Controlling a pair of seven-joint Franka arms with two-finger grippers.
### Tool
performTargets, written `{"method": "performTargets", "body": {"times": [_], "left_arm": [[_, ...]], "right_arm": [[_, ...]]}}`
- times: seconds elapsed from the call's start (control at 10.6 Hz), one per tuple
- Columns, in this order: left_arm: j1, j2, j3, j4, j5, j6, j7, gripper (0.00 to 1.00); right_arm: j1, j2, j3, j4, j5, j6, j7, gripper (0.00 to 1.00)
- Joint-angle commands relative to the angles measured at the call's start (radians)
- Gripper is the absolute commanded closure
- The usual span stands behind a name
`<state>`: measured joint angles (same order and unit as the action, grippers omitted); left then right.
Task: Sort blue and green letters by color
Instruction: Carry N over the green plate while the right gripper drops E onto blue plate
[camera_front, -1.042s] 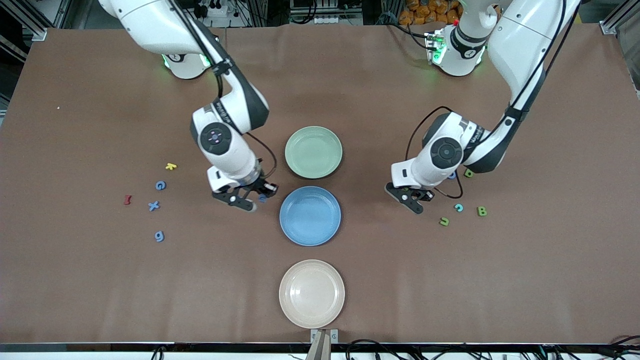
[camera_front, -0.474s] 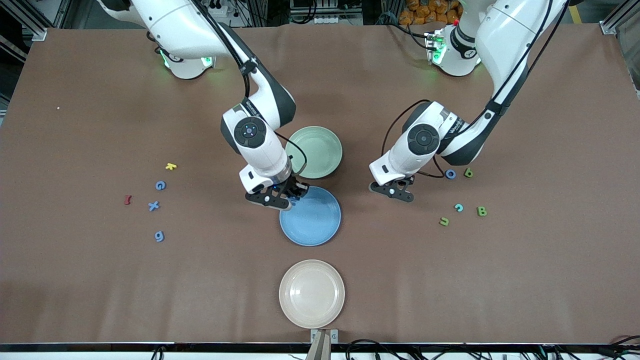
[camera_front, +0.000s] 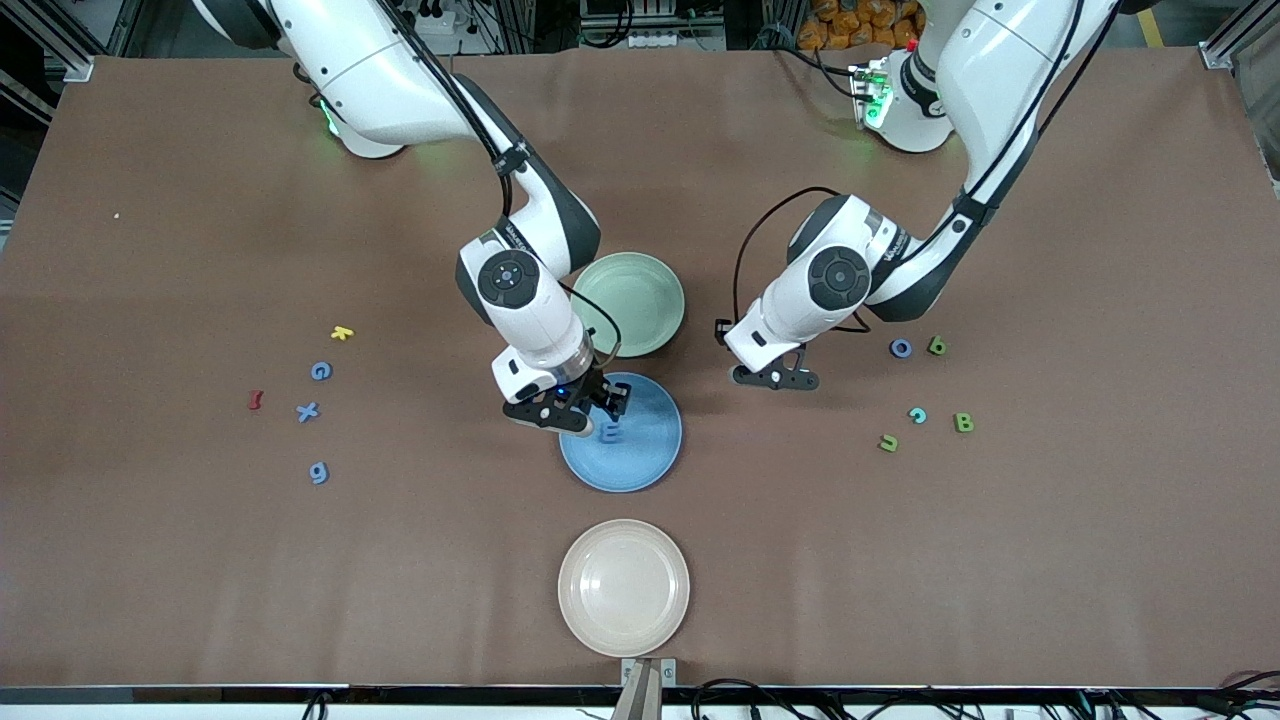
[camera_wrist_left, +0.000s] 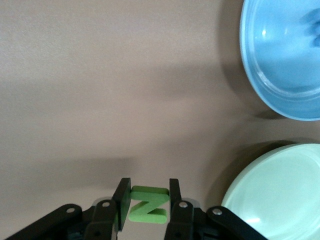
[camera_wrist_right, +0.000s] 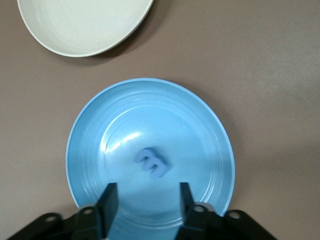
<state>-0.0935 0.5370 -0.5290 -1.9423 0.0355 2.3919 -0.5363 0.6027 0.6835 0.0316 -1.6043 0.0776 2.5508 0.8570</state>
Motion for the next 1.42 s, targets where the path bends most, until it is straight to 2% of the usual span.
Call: {"method": "performTargets", "body": {"times": [0.0, 0.19, 0.28, 0.66, 0.76, 0.95, 1.04, 1.14, 1.23, 1.33], "left_arm": [[-0.028, 0.018, -0.002, 0.039, -0.072, -0.011, -0.077, 1.00], [-0.079, 0.032, -0.002, 0.065, -0.086, -0.010, -0.190, 1.00], [-0.109, 0.050, 0.000, 0.089, -0.085, -0.010, -0.252, 1.00], [-0.228, 0.133, 0.009, 0.192, -0.078, 0.010, -0.364, 1.00], [-0.273, 0.156, 0.041, 0.222, -0.075, 0.030, -0.405, 1.00], [-0.412, 0.178, 0.157, 0.264, -0.077, 0.038, -0.439, 1.00], [-0.476, 0.185, 0.209, 0.270, -0.077, 0.039, -0.441, 0.91], [-0.523, 0.186, 0.254, 0.270, -0.078, 0.038, -0.441, 0.66], [-0.528, 0.181, 0.271, 0.269, -0.072, 0.038, -0.427, 0.01], [-0.520, 0.181, 0.277, 0.267, -0.062, 0.038, -0.427, 0.00]], "right_arm": [[-0.009, -0.012, -0.002, 0.020, 0.013, -0.111, -0.019, 0.00], [-0.044, -0.059, -0.004, -0.012, 0.002, -0.196, -0.061, 0.00], [-0.078, -0.082, -0.004, -0.032, 0.002, -0.196, -0.126, 0.00], [-0.200, -0.148, -0.031, -0.144, -0.002, -0.204, -0.532, 0.00], [-0.227, -0.153, -0.054, -0.149, -0.002, -0.204, -0.620, 0.00], [-0.285, -0.159, -0.090, -0.166, -0.002, -0.204, -0.737, 0.00], [-0.317, -0.157, -0.100, -0.169, -0.002, -0.204, -0.792, 0.00], [-0.358, -0.148, -0.104, -0.169, -0.002, -0.201, -0.856, 0.00], [-0.389, -0.144, -0.102, -0.167, -0.001, -0.198, -0.890, 0.00], [-0.414, -0.142, -0.102, -0.167, -0.001, -0.199, -0.920, 0.00]]}}
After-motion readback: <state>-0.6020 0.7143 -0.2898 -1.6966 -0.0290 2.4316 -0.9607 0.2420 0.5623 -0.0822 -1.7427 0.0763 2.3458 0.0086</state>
